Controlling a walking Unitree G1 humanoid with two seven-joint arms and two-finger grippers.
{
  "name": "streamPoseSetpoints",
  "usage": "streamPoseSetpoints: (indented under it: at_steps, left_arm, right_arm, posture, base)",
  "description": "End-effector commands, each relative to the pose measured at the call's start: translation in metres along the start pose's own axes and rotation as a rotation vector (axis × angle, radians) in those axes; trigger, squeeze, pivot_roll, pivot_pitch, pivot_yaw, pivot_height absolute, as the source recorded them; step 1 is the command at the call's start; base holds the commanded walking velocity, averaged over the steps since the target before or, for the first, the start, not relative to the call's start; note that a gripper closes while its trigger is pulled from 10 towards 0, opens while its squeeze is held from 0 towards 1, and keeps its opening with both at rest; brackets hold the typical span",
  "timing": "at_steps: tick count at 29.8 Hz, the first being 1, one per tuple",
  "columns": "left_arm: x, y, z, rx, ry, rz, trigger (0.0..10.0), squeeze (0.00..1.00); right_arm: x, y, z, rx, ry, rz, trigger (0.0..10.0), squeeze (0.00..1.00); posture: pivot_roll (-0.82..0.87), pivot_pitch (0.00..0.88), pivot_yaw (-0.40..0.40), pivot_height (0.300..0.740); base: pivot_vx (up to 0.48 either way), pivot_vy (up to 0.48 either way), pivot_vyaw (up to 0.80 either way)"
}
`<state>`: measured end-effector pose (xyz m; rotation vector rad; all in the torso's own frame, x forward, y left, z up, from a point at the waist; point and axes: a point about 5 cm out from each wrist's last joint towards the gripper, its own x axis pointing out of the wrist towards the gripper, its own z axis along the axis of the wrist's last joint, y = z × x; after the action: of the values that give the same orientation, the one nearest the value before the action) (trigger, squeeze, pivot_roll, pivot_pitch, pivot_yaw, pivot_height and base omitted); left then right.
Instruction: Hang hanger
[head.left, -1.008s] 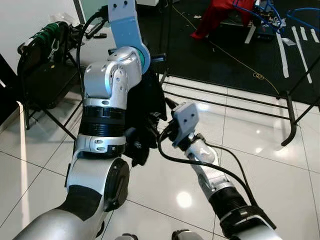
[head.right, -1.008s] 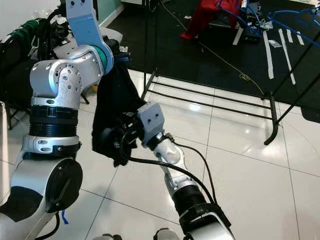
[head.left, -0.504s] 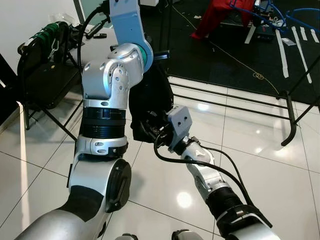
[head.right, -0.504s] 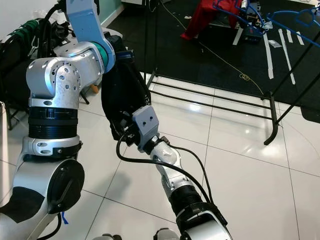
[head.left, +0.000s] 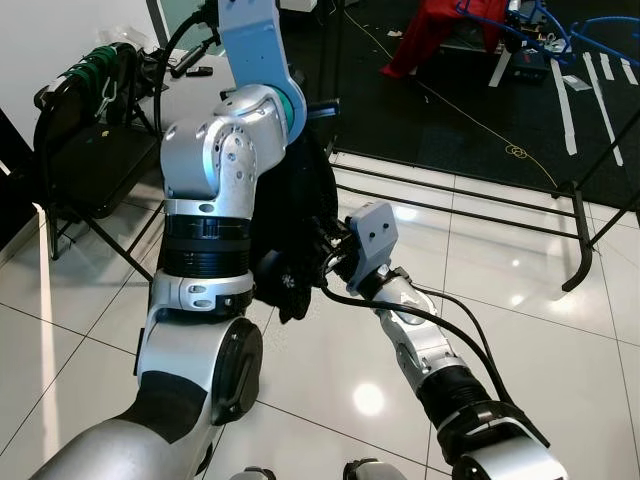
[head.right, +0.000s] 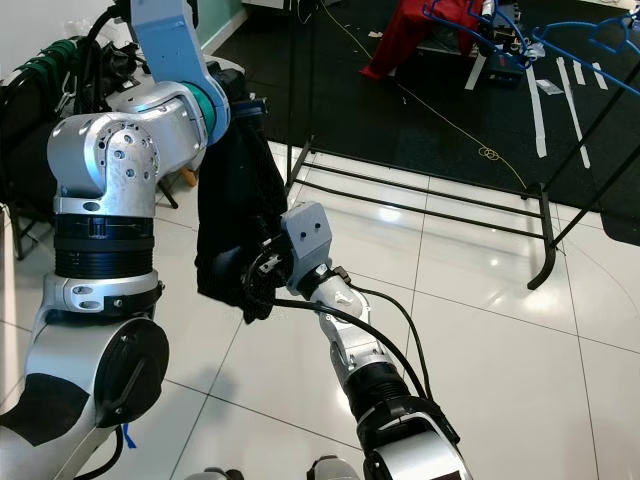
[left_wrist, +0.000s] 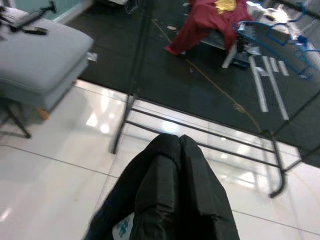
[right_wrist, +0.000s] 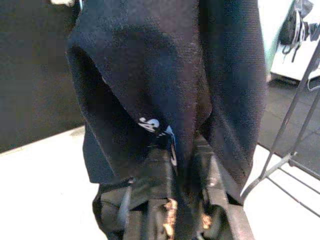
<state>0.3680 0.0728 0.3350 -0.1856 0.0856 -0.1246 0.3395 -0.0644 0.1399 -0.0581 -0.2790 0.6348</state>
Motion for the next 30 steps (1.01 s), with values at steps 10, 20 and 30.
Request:
streamPoseSetpoints:
  at_steps: [10,20,30]
  left_arm:
    - [0.014,0.071,-0.022,0.331,-0.112,0.267,10.0,0.00]
    - [0.010,0.095,-0.067,0.467,-0.069,0.100,10.0,0.00]
    - [0.000,0.076,-0.121,0.543,0.017,-0.105,10.0,0.00]
  right_arm:
    - [-0.028,-0.026,0.019,0.015,-0.066,-0.023,0.0,0.00]
    - [-0.032,-0.055,0.057,0.094,-0.170,-0.068,0.0,0.00]
    - [-0.015,-0.048,0.101,0.423,-0.331,0.018,0.0,0.00]
  posture:
    - [-0.04,0.047,0.070,0.740]
    - [-0.04,0.057,0.062,0.740]
    - [-0.04,0.061,0.057,0.740]
  base:
    - [0.000,0.000,0.00]
    - [0.000,0.000,0.00]
    - [0.000,0.000,0.00]
